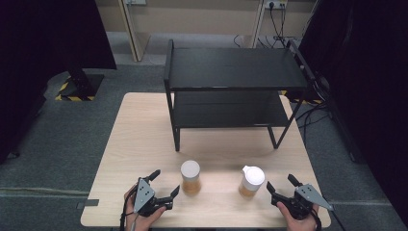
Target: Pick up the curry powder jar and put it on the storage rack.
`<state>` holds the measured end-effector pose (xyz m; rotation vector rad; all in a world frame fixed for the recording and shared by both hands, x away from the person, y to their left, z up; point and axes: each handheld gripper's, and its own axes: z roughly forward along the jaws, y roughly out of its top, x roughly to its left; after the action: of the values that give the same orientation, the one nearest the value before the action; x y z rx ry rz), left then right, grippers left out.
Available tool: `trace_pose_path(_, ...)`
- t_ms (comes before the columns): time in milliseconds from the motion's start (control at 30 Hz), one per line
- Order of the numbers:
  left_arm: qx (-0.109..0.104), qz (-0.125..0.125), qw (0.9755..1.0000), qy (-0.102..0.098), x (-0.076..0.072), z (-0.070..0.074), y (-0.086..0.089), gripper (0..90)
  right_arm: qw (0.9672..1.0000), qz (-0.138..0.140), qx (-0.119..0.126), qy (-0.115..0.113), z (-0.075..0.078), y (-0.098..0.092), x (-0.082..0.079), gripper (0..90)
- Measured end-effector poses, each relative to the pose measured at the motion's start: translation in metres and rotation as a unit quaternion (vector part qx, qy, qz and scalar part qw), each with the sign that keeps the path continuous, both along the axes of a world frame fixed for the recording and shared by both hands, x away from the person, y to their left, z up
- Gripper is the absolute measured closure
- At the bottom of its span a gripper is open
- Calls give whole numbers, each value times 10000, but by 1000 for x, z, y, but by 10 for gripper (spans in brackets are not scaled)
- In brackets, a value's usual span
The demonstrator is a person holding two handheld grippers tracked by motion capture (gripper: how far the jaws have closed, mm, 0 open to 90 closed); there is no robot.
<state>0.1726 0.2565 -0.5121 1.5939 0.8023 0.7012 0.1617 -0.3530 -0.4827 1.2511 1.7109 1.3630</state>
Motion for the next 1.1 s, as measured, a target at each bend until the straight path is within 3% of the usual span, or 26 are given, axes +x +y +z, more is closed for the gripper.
trace_pose_path(167, -14, -83, 10000, 0, 2, 1, 0, 100, 10000, 0, 23, 8, 0, -1, 0, 86)
trace_pose_path(367, -209, -326, 9992, -14, 9, 5, 0, 99, 10000, 9, 56, 49, 1, -2, 2, 84)
trace_pose_path(733, -106, -713, 9973, -102, 21, 16, -11, 114, 10000, 12, 56, 42, 0, -2, 2, 84)
trace_pose_path(1100, -49, -886, 9960, -39, 35, 22, -18, 179, 10000, 20, 55, 52, 1, -2, 2, 84)
